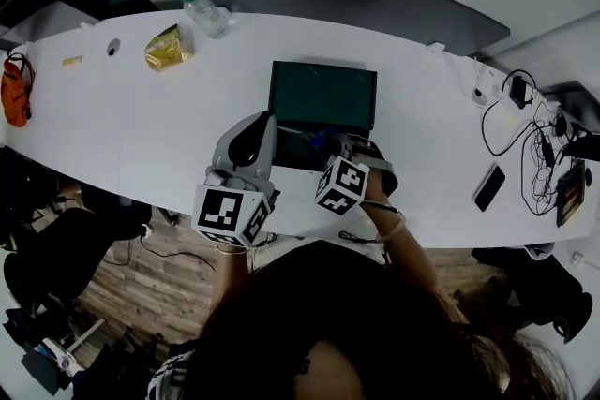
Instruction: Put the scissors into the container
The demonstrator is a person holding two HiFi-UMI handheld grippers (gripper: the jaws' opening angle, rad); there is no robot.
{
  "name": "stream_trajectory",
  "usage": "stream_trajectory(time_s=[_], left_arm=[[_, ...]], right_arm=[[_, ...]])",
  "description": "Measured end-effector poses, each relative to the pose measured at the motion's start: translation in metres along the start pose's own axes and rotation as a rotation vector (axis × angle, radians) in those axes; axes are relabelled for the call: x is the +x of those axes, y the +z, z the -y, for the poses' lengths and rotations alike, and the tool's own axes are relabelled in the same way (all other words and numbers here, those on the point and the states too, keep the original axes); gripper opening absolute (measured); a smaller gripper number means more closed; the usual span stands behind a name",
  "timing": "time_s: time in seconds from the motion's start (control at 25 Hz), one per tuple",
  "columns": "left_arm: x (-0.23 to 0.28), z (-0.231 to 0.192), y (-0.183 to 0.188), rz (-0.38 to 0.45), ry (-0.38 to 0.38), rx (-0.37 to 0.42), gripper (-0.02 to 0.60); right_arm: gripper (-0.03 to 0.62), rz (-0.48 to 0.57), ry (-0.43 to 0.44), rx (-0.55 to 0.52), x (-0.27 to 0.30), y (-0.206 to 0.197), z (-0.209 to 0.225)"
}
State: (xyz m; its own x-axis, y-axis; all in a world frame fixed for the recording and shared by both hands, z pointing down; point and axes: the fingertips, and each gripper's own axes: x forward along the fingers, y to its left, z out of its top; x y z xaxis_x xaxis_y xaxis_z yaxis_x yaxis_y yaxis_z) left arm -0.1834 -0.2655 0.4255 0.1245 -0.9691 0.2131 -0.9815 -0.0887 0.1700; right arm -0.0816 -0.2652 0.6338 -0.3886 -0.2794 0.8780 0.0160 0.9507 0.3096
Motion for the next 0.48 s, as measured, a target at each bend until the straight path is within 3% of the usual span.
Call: stream_trajectory(time_s=[0.48], left_arm=[[0.009, -0.01, -0.012, -0.037, 0.012, -0.011, 0.014]], right_arm=[[0.091, -0.086, 0.069, -0.033, 0.028, -0.004, -0.006]])
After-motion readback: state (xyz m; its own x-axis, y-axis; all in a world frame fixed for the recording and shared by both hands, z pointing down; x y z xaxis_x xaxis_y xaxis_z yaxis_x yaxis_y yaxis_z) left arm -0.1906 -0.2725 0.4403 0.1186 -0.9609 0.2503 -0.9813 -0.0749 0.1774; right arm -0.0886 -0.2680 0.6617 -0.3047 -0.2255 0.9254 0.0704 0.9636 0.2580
